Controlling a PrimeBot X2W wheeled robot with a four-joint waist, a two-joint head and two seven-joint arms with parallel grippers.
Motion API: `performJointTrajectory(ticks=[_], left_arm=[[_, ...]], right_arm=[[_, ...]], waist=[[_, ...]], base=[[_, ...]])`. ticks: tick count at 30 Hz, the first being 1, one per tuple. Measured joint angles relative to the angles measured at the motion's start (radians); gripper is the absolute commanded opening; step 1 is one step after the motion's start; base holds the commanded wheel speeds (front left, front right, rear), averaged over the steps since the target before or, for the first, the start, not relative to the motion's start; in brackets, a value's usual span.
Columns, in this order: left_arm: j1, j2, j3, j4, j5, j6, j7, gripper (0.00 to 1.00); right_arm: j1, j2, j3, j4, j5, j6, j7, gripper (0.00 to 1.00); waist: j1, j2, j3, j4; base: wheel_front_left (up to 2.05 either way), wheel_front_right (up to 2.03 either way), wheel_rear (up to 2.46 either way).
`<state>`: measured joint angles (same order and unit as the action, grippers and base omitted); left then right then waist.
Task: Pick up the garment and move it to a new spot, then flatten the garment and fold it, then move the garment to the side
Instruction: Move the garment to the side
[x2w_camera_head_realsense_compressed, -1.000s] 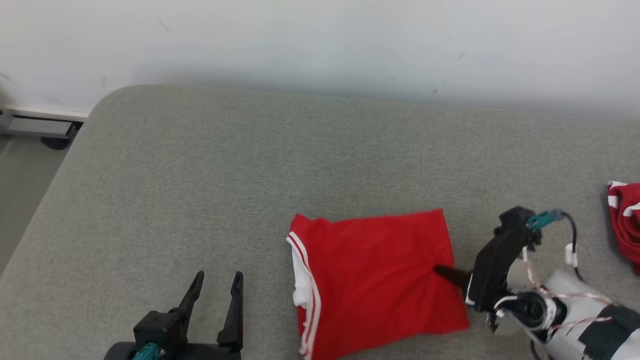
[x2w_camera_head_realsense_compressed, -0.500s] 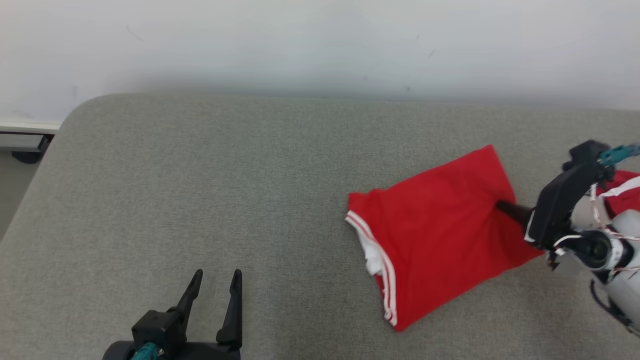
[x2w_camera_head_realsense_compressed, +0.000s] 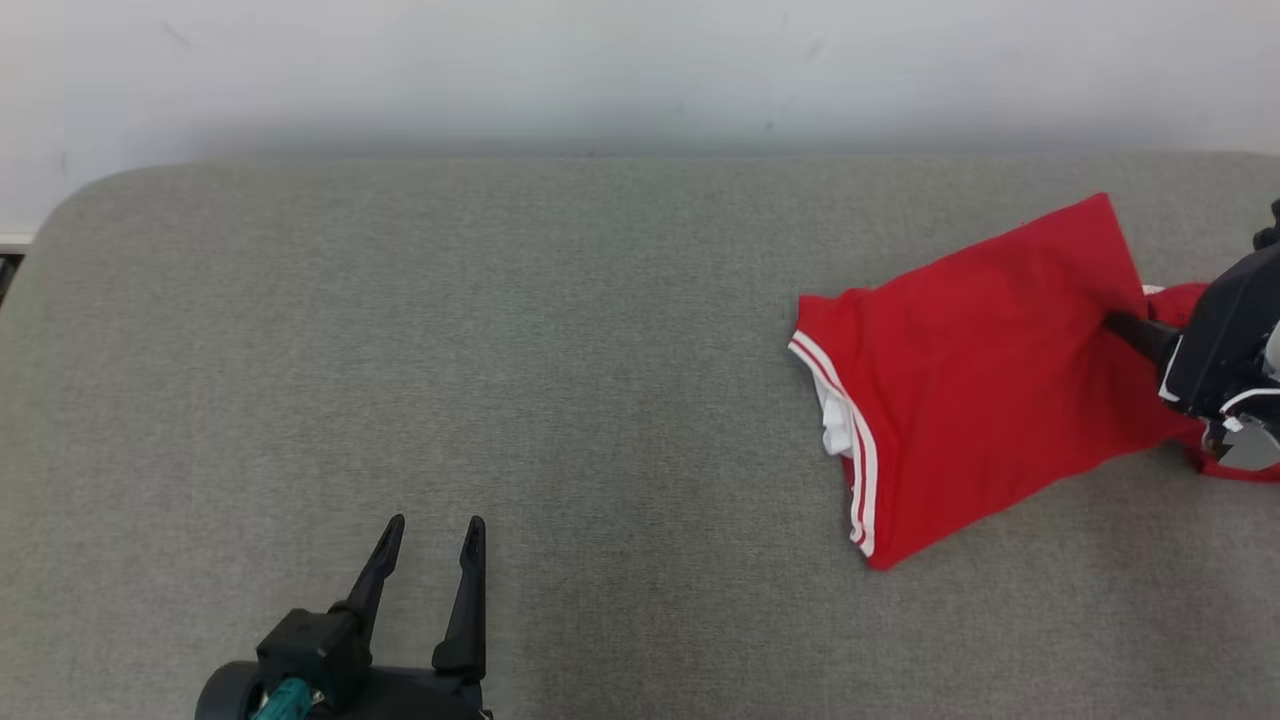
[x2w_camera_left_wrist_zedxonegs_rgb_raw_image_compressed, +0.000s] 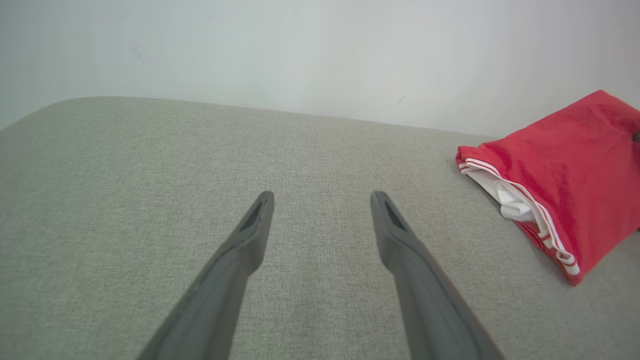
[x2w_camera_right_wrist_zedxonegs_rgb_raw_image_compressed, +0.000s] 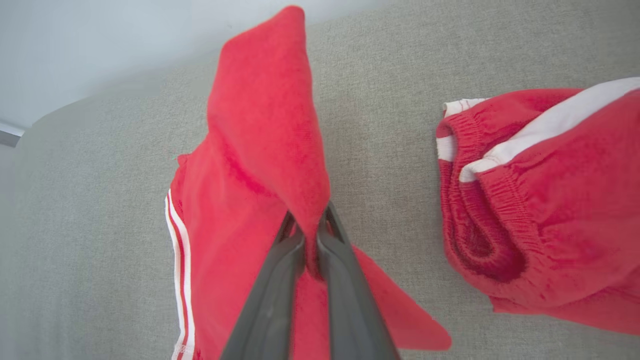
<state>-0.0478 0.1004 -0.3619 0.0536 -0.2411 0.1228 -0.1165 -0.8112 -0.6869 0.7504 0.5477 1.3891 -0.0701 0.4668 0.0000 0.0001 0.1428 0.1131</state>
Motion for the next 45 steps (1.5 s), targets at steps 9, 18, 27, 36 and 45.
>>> performJointTrajectory(ticks=[9,18,27,36,45], left_arm=[[-0.025,-0.002,-0.004,-0.008,0.022,0.000,0.002,1.00],[-0.044,-0.002,-0.010,-0.017,0.030,0.000,0.011,1.00],[-0.060,-0.002,-0.011,-0.022,0.031,0.000,0.015,1.00],[-0.067,-0.002,-0.011,-0.023,0.033,0.000,0.019,1.00],[-0.083,-0.001,-0.009,-0.021,0.033,0.000,0.019,1.00]], right_arm=[[-0.048,-0.058,-0.009,0.013,-0.028,0.001,0.010,0.00],[-0.108,-0.132,-0.020,0.036,-0.067,-0.002,0.026,0.00],[-0.156,-0.171,-0.030,0.066,-0.085,-0.007,0.034,0.00],[-0.187,-0.202,-0.026,0.087,-0.117,-0.009,0.043,0.00],[-0.211,-0.241,-0.012,0.124,-0.156,-0.009,0.053,0.00]], waist=[[0.0000,-0.0001,0.043,-0.047],[0.0000,0.0000,0.078,-0.062],[0.0000,0.0000,0.108,-0.060],[0.0000,0.0000,0.120,-0.059],[-0.0001,-0.0002,0.127,-0.057]], base=[[0.00,0.00,0.00],[0.00,0.00,0.00],[0.00,0.00,0.00],[0.00,0.00,0.00],[0.00,0.00,0.00]])
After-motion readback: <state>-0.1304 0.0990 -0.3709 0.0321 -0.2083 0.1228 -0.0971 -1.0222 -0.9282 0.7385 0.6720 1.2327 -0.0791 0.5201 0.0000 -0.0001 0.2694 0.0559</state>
